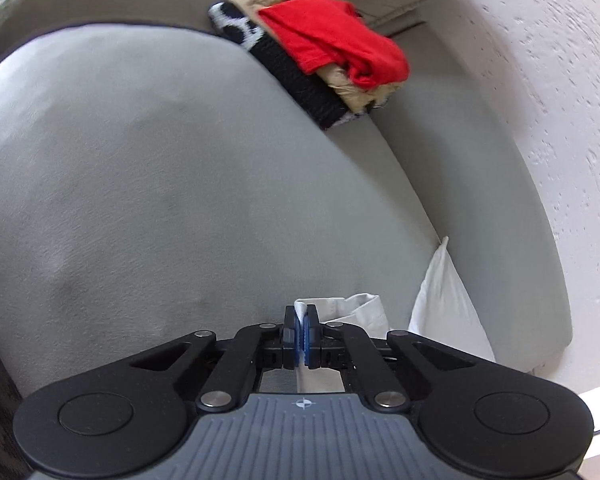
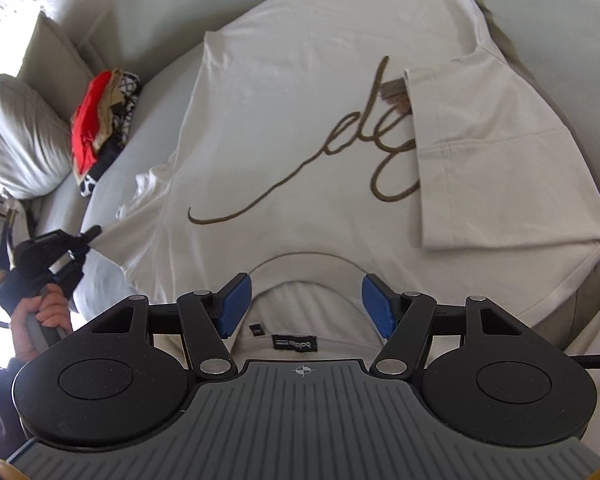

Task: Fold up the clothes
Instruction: 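Fold the held sleeve over the shirt body with the left gripper and release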

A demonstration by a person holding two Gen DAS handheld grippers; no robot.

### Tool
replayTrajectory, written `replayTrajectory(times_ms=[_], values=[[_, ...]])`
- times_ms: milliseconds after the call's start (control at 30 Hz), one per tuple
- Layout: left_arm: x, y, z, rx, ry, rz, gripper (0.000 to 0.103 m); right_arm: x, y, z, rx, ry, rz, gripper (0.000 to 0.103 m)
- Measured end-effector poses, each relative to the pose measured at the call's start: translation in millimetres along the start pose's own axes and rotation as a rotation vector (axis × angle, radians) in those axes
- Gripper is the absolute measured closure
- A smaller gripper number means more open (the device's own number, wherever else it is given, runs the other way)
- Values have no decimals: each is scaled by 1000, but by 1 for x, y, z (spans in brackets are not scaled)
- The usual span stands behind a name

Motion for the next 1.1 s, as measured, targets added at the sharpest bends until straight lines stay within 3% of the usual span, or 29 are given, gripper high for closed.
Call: replayTrajectory(times_ms=[133, 233, 333, 433, 500, 567, 633, 800, 900, 967, 1033, 1100], values=[[50, -6, -8, 16, 212, -52, 103, 16, -4, 0, 6, 47, 12, 36], [108, -14, -40, 3, 492, -91, 103, 25, -5, -1, 4, 77, 21, 36], [160, -12, -93, -50, 788, -123, 103, 33, -5, -1, 0, 100, 29, 36], [184, -3, -154, -174, 962, -113, 102, 39, -7, -3, -4, 110, 36, 36], [178, 7, -191, -311, 1007, -57, 83, 42, -10, -3, -6, 112, 43, 36], [171, 16, -227, -448, 1047, -1, 75, 46, -13, -5, -4, 118, 50, 36], [159, 14, -233, -477, 1008, 18, 66, 50, -16, -6, 4, 125, 56, 36], [133, -28, -185, -386, 721, -36, 52, 59, -23, -7, 17, 148, 71, 36], [103, -50, -132, -248, 458, 13, 50, 62, -25, -9, 20, 155, 72, 36], [78, -49, -102, -214, 296, 75, 51, 64, -26, -10, 22, 160, 73, 36], [54, -41, -85, -236, 153, 99, 51, 67, -28, -12, 25, 165, 74, 36], [35, -29, -79, -292, 35, 53, 51, 69, -29, -13, 27, 170, 75, 36]])
Point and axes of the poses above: each gripper's, at about its wrist camera, not at the fingertips, and y roughly the way its jaws point, x to its right, z to its top, the point moved 4 cm from there along y, roughly the way its jaws point, and after that the axes turned 13 degrees about -z, right-handed, at the moved point
